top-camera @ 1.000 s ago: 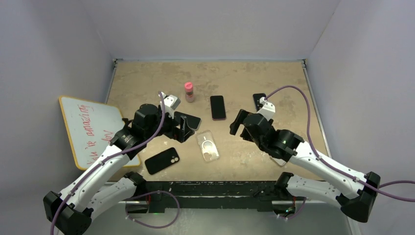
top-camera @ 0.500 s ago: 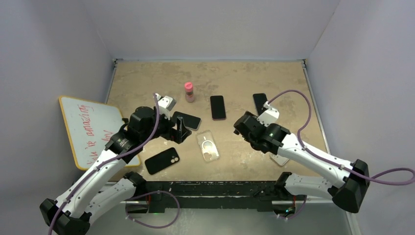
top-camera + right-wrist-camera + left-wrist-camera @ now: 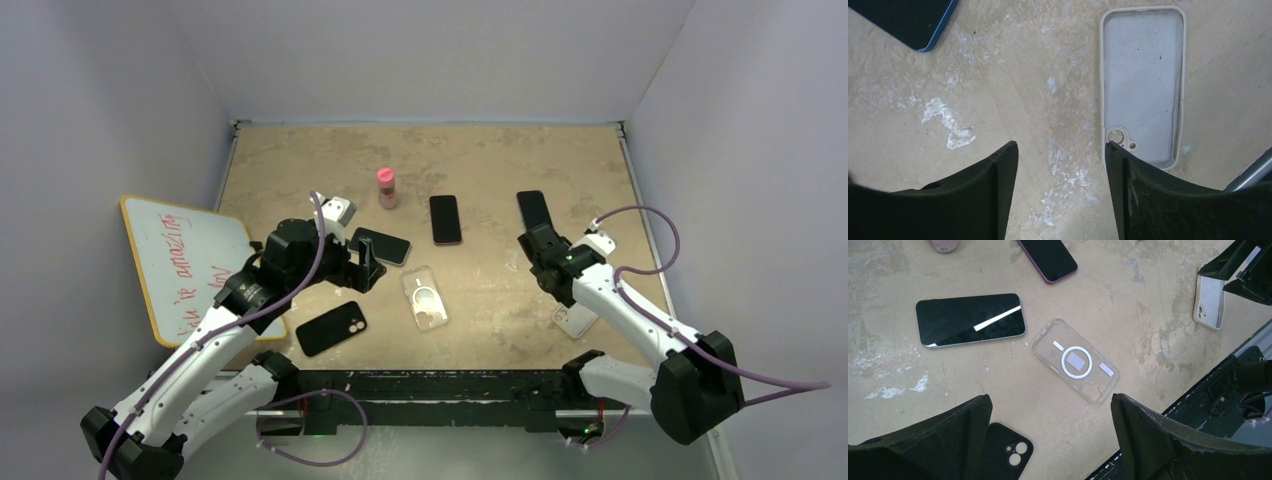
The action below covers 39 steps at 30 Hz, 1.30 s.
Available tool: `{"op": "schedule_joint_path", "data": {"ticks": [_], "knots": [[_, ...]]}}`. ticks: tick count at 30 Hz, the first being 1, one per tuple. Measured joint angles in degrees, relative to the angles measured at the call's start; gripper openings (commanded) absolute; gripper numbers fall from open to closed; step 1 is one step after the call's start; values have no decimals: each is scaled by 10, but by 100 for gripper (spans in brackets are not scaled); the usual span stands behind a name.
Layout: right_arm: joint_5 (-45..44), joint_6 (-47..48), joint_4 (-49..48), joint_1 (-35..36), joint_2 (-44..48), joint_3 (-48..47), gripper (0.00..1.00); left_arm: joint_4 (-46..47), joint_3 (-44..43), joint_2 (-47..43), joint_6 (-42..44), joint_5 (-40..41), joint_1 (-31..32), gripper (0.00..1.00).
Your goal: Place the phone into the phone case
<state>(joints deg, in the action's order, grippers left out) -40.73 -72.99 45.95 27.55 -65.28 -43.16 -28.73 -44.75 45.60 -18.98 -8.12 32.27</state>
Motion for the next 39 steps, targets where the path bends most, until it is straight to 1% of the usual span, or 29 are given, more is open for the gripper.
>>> {"op": "schedule_joint_path", "data": {"ticks": [6, 8, 20, 29, 30, 36, 37, 39], "knots": [[16, 6, -31, -37, -31, 8, 61, -1, 2, -5, -1, 11, 0, 94], [22, 5, -39, -45, -38, 16, 58, -1, 3, -7, -2, 12, 0, 94], [55, -8, -75, -89, -59, 71, 47, -1, 3, -6, -2, 15, 0, 94], [76, -12, -101, -100, -59, 96, 41, -2, 3, -2, -1, 22, 0, 94], [76, -12, -102, -100, -59, 96, 40, -2, 3, -2, -1, 23, 0, 93], [85, -14, -105, -100, -59, 98, 23, -2, 3, -2, -2, 25, 0, 93], [85, -13, -105, -100, -58, 98, 19, -2, 3, -2, -1, 25, 0, 93], [85, -5, -107, -100, -52, 98, 8, -2, 3, -2, -1, 25, 0, 93]]}}
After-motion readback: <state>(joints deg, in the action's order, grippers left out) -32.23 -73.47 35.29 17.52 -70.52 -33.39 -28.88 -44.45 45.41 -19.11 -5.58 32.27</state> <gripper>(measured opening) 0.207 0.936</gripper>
